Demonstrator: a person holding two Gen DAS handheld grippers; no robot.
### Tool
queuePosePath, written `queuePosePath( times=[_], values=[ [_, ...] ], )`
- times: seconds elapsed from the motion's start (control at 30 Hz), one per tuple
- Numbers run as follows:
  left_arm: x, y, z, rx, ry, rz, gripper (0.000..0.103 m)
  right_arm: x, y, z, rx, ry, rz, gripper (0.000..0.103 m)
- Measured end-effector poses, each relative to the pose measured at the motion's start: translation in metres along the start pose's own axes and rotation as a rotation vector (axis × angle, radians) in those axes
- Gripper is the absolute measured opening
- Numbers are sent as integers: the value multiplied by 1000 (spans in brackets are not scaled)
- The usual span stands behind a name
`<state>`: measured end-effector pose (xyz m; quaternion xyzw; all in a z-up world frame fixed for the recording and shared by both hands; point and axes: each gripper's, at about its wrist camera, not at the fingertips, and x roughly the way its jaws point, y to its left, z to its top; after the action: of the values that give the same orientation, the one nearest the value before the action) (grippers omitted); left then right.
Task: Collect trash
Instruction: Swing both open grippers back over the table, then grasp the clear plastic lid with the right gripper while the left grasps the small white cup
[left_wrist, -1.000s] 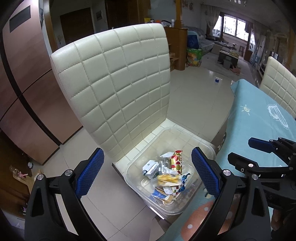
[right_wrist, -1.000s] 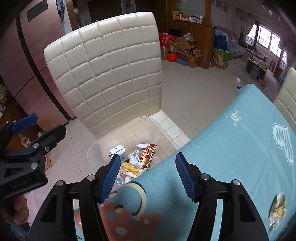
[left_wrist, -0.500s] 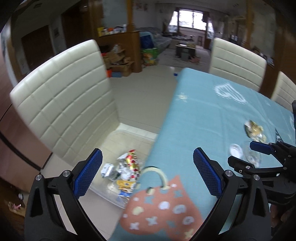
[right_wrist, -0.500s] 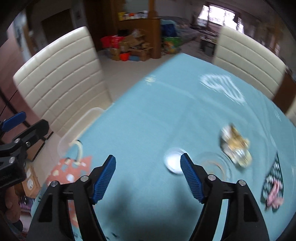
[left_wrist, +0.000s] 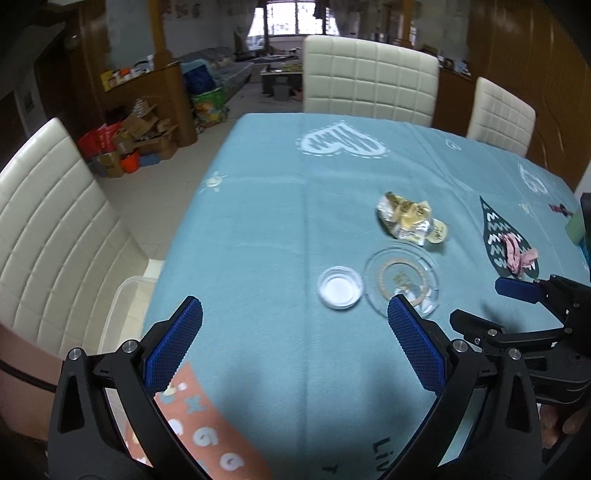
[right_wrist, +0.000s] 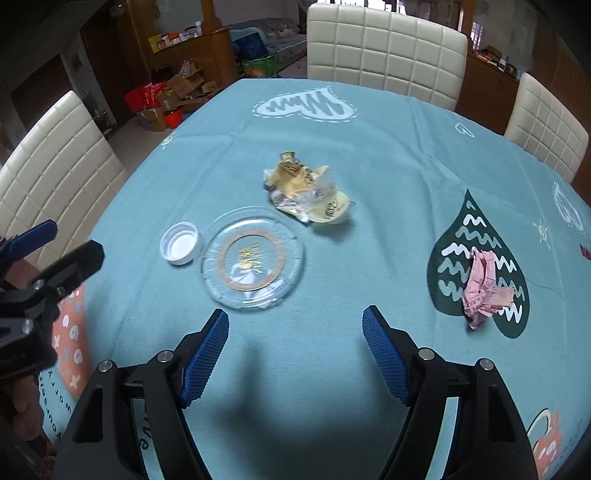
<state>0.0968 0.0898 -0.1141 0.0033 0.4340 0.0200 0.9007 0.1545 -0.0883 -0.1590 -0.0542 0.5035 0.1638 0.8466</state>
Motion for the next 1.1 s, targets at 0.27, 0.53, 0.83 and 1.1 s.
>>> queuePosePath(
  times=[0.27,0.53,0.83,1.1],
  values=[
    [39,-5,6,39,76,-5,99,36,13,4,-63,93,100,81],
    [68,-2,8,56,120,3,99,59,38,20,-178,18,47,91],
    [80,0,12,32,130,-39,99,59,19,23,-165,-69,48,78],
    [88,-7,11,34,149,-47,99,53,9,15,-159,-83,45,77]
  ],
)
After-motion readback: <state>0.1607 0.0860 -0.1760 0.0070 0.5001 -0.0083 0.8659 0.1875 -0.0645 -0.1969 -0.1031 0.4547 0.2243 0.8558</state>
